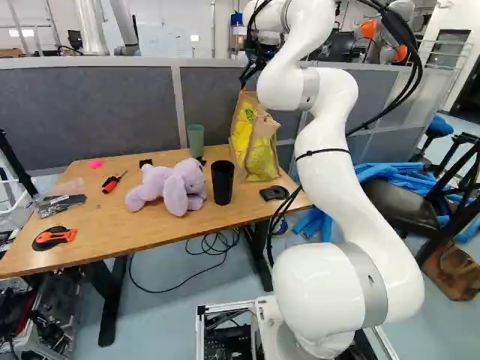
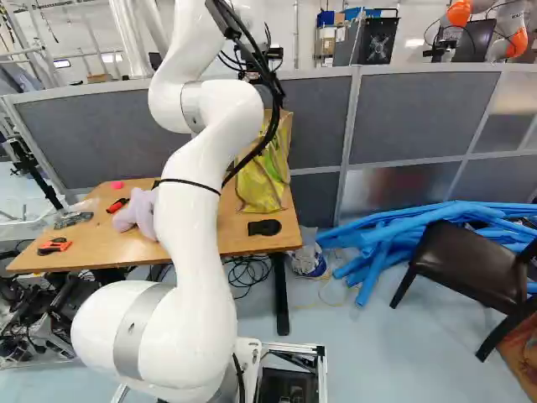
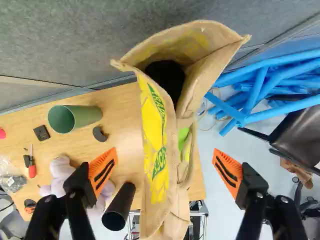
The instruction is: Pick up the bag on the ground and place it on the table
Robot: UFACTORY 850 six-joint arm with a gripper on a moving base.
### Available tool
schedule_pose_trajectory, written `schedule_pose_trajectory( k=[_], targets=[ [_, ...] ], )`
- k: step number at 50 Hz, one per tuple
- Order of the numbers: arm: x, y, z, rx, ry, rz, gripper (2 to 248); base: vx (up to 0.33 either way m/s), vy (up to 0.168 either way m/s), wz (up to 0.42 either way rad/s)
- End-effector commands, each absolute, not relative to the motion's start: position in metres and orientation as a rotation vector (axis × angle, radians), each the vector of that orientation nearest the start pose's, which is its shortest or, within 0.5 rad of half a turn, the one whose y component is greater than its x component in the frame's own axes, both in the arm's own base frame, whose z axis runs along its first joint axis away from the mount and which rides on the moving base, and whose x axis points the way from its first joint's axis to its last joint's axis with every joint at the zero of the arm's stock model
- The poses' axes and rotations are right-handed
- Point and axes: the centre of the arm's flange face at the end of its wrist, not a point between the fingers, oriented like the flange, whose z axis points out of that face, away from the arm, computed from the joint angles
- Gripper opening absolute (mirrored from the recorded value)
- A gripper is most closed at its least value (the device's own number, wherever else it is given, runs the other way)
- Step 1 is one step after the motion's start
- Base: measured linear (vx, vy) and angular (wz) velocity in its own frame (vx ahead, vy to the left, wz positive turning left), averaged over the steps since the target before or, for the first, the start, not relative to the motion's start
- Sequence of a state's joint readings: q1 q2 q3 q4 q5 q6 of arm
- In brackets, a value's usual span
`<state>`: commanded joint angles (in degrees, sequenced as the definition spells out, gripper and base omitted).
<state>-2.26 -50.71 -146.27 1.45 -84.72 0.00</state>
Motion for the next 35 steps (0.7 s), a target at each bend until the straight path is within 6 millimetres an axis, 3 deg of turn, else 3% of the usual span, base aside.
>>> schedule_pose_trajectory(
  k=[35],
  targets=[
    [0.7278, -0.0265, 0.7131, -3.105, 0.061, -0.295, 247, -0.075, -0.002, 0.001]
  ],
)
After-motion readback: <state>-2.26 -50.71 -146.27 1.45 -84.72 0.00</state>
